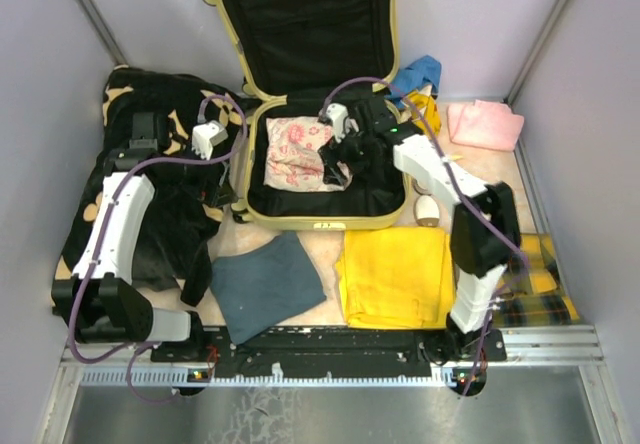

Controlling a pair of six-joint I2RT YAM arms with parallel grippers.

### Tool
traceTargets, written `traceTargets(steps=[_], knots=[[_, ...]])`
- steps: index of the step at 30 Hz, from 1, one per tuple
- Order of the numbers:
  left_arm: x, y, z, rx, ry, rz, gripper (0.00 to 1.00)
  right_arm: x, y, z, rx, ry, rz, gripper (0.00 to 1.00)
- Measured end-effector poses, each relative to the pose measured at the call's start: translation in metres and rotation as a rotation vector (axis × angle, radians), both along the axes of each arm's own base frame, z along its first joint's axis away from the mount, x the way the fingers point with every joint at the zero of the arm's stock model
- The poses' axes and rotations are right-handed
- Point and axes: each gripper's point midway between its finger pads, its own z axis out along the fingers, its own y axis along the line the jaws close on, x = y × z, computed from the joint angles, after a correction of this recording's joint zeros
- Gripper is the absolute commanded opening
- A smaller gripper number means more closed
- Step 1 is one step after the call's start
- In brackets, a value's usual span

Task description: Pack the luggage

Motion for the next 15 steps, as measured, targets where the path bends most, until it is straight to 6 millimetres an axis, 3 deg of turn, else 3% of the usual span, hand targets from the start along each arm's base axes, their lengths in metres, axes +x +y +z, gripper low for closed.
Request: traceTargets(steps=[5, 8, 12, 15], knots=[[-0.003, -0.016, 0.027, 0.032, -0.074, -0.11, 1.0, -0.027, -0.032, 0.092, 0.127, -0.101, 0.006, 0.87], [-0.007, -0.03, 0.039, 0.043, -0.11, -0.179, 1.0, -0.034, -0.07, 0.121, 0.158, -0.143, -0.049, 0.89], [-0.023, -0.058, 0.036, 0.061, -0.111, -0.304, 1.0, -0.052, -0.121, 0.121, 0.144, -0.109, -0.134, 0.89], [-0.044, -0.08, 0.025, 0.079, -0.098, -0.414, 0.98, -0.072, -0.146, 0.102, 0.112, -0.044, -0.176, 0.9]])
